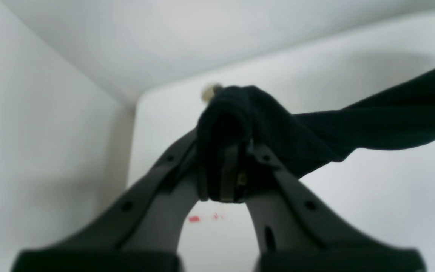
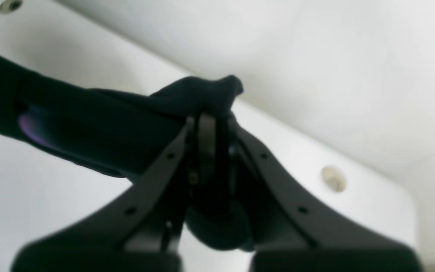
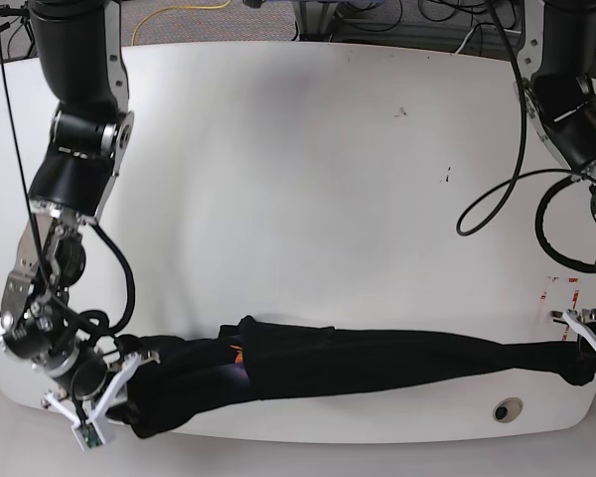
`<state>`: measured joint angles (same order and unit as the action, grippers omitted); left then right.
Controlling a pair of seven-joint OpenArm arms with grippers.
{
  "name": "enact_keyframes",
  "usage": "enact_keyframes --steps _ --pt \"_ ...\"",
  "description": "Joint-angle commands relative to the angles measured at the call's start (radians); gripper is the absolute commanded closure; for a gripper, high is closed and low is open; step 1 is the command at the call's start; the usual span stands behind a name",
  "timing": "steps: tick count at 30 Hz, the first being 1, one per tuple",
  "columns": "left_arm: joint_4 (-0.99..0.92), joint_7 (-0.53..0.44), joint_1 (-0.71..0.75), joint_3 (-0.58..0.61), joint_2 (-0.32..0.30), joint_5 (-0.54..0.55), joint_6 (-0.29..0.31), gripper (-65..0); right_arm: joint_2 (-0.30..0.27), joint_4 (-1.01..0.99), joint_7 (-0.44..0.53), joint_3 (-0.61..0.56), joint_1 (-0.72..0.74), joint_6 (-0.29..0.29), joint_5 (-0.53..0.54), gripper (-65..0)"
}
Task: Fold the T-shirt properly
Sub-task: 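Lift and swing the shirt with both grippers, spreading it flat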
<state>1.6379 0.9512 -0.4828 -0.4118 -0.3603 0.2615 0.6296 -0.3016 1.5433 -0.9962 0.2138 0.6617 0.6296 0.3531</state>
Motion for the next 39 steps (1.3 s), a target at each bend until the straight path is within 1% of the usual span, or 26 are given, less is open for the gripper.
enact_keyframes --steps 1,6,8,12,18,25,28,33,39 --pt "0.014 -0.051 0.031 -0.003 -0.007 0.009 -0.001 -1.7 -0.018 0.056 0.023 0.025 -0.061 -0.004 -0.004 0.0" --pt "0.014 -0.099 0.14 -0.003 -0.007 0.008 0.0 -1.7 0.003 0.115 0.026 0.049 -0.211 -0.004 -0.004 0.0" --pt "0.003 -0.137 0.209 -0.003 -0.009 0.009 0.0 -1.7 0.006 0.138 0.026 0.078 -0.29 -0.004 -0.004 0.0" --pt "-0.021 -0.174 0.281 -0.005 -0.012 0.011 0.002 -1.7 0.006 0.165 0.026 0.103 -0.389 -0.003 -0.004 0.0" --pt "-0.067 -0.186 0.361 -0.045 -0.03 0.011 0.003 -1.7 0.006 0.176 0.026 0.108 -0.514 -0.003 -0.004 0.0" --pt "-0.069 -0.186 0.425 -0.058 -0.03 0.009 0.003 -1.7 0.008 0.176 0.026 0.108 -0.623 -0.003 -0.004 0.0" --pt "-0.077 -0.186 0.447 -0.06 -0.032 0.005 0.003 -1.7 0.028 0.176 0.026 0.109 -0.661 -0.003 0.008 0.0" --pt "-0.112 -0.186 0.474 -0.06 -0.039 0.003 0.003 -1.7 0.057 0.176 0.026 0.155 -0.715 -0.003 0.03 0.0" --pt "-0.138 -0.186 0.519 -0.066 -0.049 0.005 0.003 -1.7 0.089 0.176 0.026 0.161 -0.765 -0.003 0.021 0.0"
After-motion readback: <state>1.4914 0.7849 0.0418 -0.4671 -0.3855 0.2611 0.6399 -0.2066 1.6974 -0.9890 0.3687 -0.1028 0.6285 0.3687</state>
